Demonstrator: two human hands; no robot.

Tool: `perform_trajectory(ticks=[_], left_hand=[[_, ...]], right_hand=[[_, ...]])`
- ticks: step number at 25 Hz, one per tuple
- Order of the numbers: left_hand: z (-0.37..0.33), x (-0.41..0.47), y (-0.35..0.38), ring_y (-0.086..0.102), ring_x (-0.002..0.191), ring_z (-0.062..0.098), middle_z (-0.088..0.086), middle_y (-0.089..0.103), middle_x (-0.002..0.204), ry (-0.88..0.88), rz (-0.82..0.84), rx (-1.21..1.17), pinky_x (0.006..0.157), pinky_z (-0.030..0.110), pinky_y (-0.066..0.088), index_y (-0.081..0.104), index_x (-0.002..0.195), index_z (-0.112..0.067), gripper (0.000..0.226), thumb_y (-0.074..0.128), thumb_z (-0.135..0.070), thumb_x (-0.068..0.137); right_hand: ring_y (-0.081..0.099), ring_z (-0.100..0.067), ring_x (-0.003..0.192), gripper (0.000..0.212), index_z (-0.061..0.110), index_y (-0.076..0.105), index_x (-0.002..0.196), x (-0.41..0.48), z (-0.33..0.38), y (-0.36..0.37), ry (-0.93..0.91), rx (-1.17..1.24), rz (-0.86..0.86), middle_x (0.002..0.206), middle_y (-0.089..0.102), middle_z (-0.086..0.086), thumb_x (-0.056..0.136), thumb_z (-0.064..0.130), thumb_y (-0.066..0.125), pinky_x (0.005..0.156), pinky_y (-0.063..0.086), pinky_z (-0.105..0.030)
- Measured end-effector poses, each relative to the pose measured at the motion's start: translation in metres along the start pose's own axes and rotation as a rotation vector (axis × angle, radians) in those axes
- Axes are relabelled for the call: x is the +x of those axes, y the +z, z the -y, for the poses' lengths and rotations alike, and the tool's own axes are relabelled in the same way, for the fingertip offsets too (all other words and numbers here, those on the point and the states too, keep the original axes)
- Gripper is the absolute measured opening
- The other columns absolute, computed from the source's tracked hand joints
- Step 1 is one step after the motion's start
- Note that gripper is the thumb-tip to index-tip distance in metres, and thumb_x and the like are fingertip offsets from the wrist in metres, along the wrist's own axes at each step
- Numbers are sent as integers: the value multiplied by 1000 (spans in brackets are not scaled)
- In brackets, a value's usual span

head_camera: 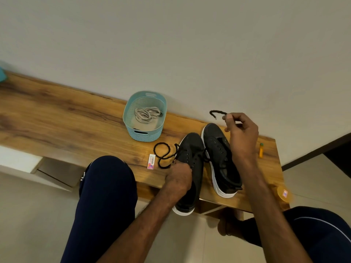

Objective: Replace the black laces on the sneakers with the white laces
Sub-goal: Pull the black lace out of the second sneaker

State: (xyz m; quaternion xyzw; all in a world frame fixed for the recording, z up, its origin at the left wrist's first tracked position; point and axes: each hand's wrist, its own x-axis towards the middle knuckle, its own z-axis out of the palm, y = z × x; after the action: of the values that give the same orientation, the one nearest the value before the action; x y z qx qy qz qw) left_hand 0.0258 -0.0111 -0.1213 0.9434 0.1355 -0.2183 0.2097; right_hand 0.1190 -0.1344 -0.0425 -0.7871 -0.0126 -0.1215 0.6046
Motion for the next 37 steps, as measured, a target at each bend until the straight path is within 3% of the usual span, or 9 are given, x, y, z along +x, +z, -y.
perform_trajectory(ticks=[6,9,13,16,20,24,31,34,37], left_hand=[[1,0,-13,62,103,25,11,64,112,-39,-119,-107,78,32,48,57,117,-7,38,49,-40,100],[1,1,-17,63,106,27,12,65,115,-41,-168,-65,75,31,45,54,120,-5,34,51,-31,100],[1,-1,-23,63,108,30,15,65,117,-23,-170,-31,81,34,50,48,124,-3,32,55,-16,95],[2,-3,-24,65,107,30,15,65,117,38,-211,52,84,37,52,42,128,-4,41,60,-12,92],[-6,9,-22,55,116,28,14,51,131,148,-309,282,87,36,52,35,138,-10,61,67,-26,88],[-12,34,-15,43,125,28,13,38,140,186,-267,361,91,37,50,44,139,-19,54,64,-30,90],[-9,48,-15,55,108,28,15,45,131,152,-314,51,87,35,49,51,125,-5,37,57,-27,96],[-1,56,-23,59,87,21,9,60,108,61,-347,-274,69,30,47,58,104,-7,30,52,-36,99],[9,61,-29,65,83,27,9,65,90,-52,-338,-639,70,45,57,55,92,-12,29,53,-41,96]], right_hand=[[60,-9,62,16,22,74,83,6,-9,-3,268,-329,450,79,74,3,95,25,64,64,46,-28],[64,-9,68,16,19,75,86,25,-6,13,180,-351,455,81,75,2,95,25,63,70,54,-37],[56,-24,119,38,14,57,134,42,4,20,-1,-541,364,127,63,-6,101,32,54,103,44,-39],[52,-22,115,35,17,54,131,-3,-11,0,-97,-632,314,120,59,-2,100,33,54,92,42,-32],[54,-18,111,43,19,52,126,-68,-51,-8,63,-693,671,119,55,0,92,44,63,93,47,-33],[46,-25,124,66,17,41,140,-63,-66,-3,140,-732,769,136,45,-6,87,45,69,106,43,-40],[24,-28,143,85,23,26,147,-91,-81,9,148,-642,675,162,6,-3,81,56,68,114,35,-48],[39,-25,126,72,19,38,134,-115,-87,16,-53,-839,456,145,31,-7,86,72,44,98,49,-44],[46,-22,109,60,17,41,122,-124,-91,25,-69,-815,360,125,44,-6,94,67,25,91,50,-38]])
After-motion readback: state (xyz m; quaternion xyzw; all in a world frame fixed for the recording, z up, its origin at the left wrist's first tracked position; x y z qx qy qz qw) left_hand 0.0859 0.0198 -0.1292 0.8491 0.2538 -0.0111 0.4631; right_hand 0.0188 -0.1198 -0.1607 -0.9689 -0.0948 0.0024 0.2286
